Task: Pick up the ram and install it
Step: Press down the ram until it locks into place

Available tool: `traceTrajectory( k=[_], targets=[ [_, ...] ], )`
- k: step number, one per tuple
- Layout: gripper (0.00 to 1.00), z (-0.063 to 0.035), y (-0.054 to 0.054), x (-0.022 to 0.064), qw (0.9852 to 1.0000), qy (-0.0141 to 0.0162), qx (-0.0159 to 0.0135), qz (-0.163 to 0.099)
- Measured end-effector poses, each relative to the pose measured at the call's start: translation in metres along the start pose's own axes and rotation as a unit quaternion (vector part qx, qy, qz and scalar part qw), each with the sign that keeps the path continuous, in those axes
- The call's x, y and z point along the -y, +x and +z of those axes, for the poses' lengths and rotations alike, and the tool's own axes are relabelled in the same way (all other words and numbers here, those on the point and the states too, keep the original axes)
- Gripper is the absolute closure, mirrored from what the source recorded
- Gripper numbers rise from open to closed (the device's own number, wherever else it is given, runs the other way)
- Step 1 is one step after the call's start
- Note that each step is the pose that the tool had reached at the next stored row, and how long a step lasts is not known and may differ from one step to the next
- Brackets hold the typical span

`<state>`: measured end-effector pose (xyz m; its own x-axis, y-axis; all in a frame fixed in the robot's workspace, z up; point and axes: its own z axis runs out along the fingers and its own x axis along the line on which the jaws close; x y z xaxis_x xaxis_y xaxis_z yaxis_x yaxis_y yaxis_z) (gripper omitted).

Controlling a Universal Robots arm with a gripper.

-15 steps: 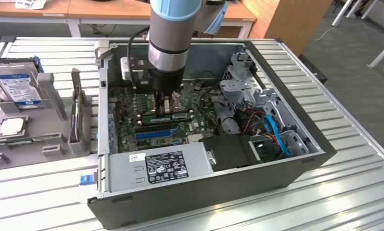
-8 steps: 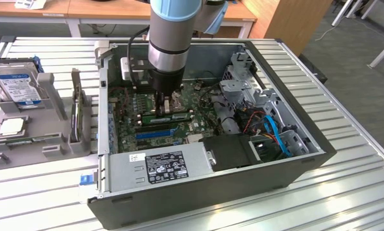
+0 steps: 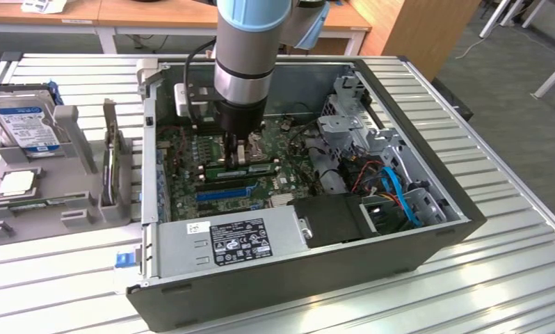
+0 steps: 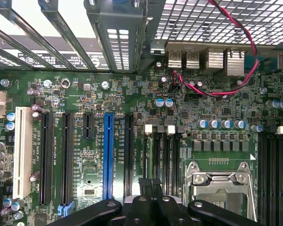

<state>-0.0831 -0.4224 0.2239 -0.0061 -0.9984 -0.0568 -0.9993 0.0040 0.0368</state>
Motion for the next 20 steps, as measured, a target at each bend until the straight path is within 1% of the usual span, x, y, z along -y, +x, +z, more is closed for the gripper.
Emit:
traceTrajectory(
  k=[20],
  targets=[
    [0.9,0.001,0.0001,0.0,1.0,0.0,0.0,0.0]
  ],
)
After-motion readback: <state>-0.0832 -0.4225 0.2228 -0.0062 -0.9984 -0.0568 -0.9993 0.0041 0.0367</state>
